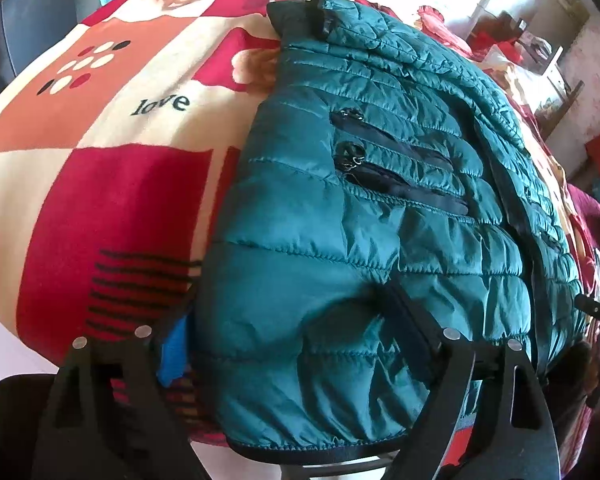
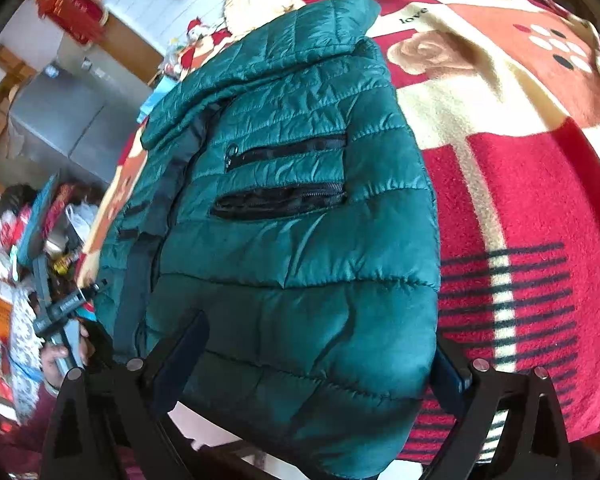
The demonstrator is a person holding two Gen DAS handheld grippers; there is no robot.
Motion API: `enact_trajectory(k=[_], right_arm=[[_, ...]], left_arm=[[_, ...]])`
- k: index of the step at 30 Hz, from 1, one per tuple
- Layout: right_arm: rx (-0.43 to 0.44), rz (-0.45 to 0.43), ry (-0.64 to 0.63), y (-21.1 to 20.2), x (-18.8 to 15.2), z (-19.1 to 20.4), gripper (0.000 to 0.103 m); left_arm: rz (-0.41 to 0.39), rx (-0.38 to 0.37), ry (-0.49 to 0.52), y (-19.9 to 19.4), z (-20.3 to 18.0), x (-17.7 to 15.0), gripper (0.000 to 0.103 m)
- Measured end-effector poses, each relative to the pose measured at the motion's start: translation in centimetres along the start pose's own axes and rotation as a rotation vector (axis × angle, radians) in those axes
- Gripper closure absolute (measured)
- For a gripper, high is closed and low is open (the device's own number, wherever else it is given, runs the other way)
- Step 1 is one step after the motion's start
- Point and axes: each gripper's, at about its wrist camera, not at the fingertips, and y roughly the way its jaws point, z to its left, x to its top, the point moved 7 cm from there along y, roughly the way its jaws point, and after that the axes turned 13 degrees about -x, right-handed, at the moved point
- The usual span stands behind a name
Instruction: Fold large clothes
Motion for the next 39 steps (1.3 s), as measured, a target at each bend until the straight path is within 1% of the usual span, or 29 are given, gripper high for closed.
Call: enact_trajectory(k=[4,5,7,10,13,15,17,18,19,20,21,22,23,25,26,28,32,36,39], right_arm=[[-0.073,-0.025,-0.079,0.0,-0.2,0.6,0.031],[-0.074,-0.031,-0.088,0.0,-0.1,0.8,0.033],[-0.062,-0.035,-0.088,-0.1,0.0,0.8,0.041],[-0.044,-0.040,-0.091,-0.2,0.1,0.7,0.043],[-0.029,-0.040,-0.089,0.3,0.0,0.5,0.042],[-0.025,-0.048,-0.086,0.2,-0.1,0.5,0.042],[-0.035,-0.060,-0.090,0.1,0.0,0.5,0.054],[-0.042,-0.072,-0.086,-0.1,0.1,0.5,0.065],[-0.045,-0.080,-0.083,-0.3,0.1,0.4,0.071],[-0.044,-0.089,-0.079,-0.6,0.3,0.4,0.072],[-0.037,-0.100,-0.077,-1.0,0.4,0.5,0.074],[-0.031,-0.113,-0.076,-1.4,0.7,0.6,0.076],[-0.013,-0.137,-0.074,-2.1,1.1,0.9,0.077],[0.017,-0.176,-0.066,-3.3,1.8,1.1,0.078],[0.035,-0.205,-0.057,-4.3,2.5,1.3,0.078],[0.056,-0.236,-0.053,-5.4,3.5,1.6,0.079],[0.060,-0.293,-0.062,-7.0,5.8,2.4,0.080],[0.056,-0.351,-0.055,-8.2,7.8,3.0,0.081],[0.044,-0.401,-0.043,-9.1,10.2,3.1,0.081]], left_arm=[[0.013,0.006,0.013,0.2,-0.2,0.0,0.013],[0.016,0.005,0.016,0.3,-0.3,0.0,0.011],[0.030,0.001,0.026,0.5,-0.5,-0.1,0.007],[0.056,0.005,0.056,0.8,-0.8,-0.2,0.004],[0.064,0.004,0.058,0.8,-0.9,-0.3,0.003],[0.051,0.003,0.057,0.6,-1.0,-0.5,0.011],[0.024,0.001,0.058,0.0,-1.2,-0.5,0.045],[0.011,-0.008,0.059,-0.3,-1.3,-0.5,0.055],[0.004,-0.013,0.061,-0.6,-1.3,-0.4,0.066],[-0.006,-0.012,0.063,-0.9,-1.4,-0.2,0.075],[-0.018,-0.018,0.063,-1.3,-1.4,0.0,0.078],[-0.027,-0.028,0.060,-1.6,-1.5,0.2,0.084],[-0.037,-0.043,0.054,-2.1,-1.7,0.5,0.087],[-0.063,-0.072,0.054,-3.2,-2.2,1.2,0.088],[-0.084,-0.078,0.064,-3.9,-2.7,1.8,0.089],[-0.120,-0.085,0.079,-4.8,-3.5,2.7,0.089],[-0.204,-0.118,0.084,-7.0,-4.7,5.2,0.089],[-0.258,-0.123,0.083,-7.9,-5.2,8.0,0.089],[-0.295,-0.136,0.066,-8.4,-5.5,10.4,0.089]])
